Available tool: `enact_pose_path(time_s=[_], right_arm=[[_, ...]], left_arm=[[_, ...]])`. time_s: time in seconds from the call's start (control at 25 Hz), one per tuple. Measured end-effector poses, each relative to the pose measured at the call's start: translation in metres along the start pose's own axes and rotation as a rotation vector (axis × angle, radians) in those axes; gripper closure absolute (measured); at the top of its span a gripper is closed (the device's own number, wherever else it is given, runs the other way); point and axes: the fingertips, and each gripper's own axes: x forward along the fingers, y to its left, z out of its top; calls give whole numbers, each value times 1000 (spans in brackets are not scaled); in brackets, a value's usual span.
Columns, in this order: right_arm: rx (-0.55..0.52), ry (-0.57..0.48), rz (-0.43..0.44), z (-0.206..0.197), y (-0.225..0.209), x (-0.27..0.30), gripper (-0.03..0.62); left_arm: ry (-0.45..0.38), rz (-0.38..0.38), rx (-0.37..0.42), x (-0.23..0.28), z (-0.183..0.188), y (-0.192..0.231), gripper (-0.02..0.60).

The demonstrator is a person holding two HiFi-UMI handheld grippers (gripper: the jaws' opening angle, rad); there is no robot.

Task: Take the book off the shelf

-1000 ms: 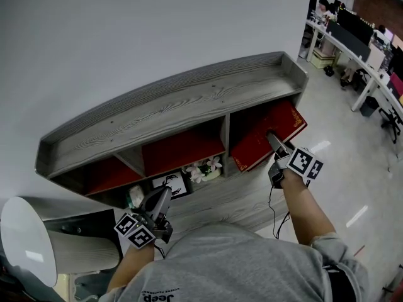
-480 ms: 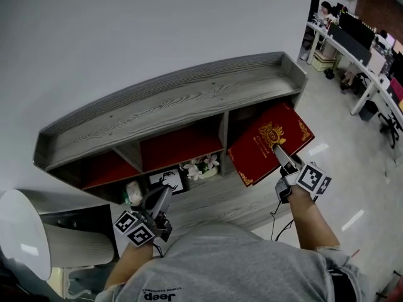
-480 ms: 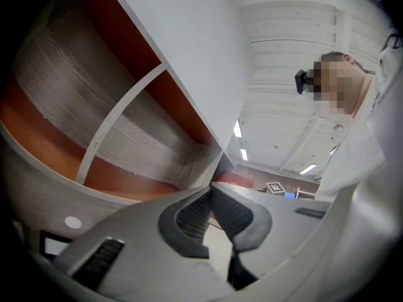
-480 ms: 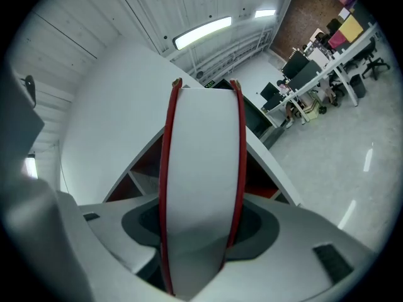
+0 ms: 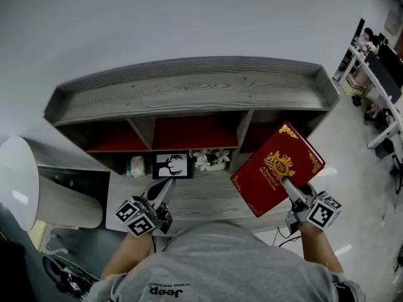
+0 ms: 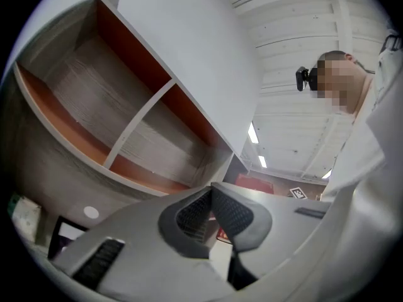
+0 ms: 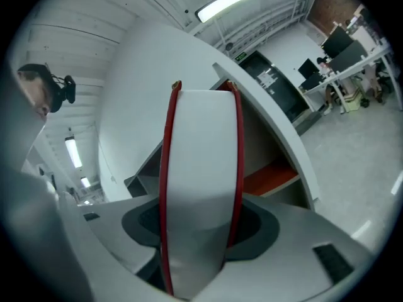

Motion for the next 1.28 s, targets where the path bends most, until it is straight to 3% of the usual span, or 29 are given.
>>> enact_pose_path(time_s=[0.28, 0.4, 0.68, 1.04, 1.28], right_arm=[[-170, 216, 204, -36, 30, 40, 347], [-134, 252, 242, -50, 34, 50, 347], [-68, 216, 274, -68, 36, 52, 347], [-124, 296, 244, -111, 58, 60, 347], [-187, 382, 297, -139, 101, 95, 347]], left_arm=[[-58, 151, -15, -41, -16, 7, 554], [-84, 210, -25, -68, -19, 14, 554], [-141, 341, -65, -132, -30, 29, 554], [-171, 347, -95, -172, -25, 43, 554], [-172, 337, -90, -197, -11, 57, 554]])
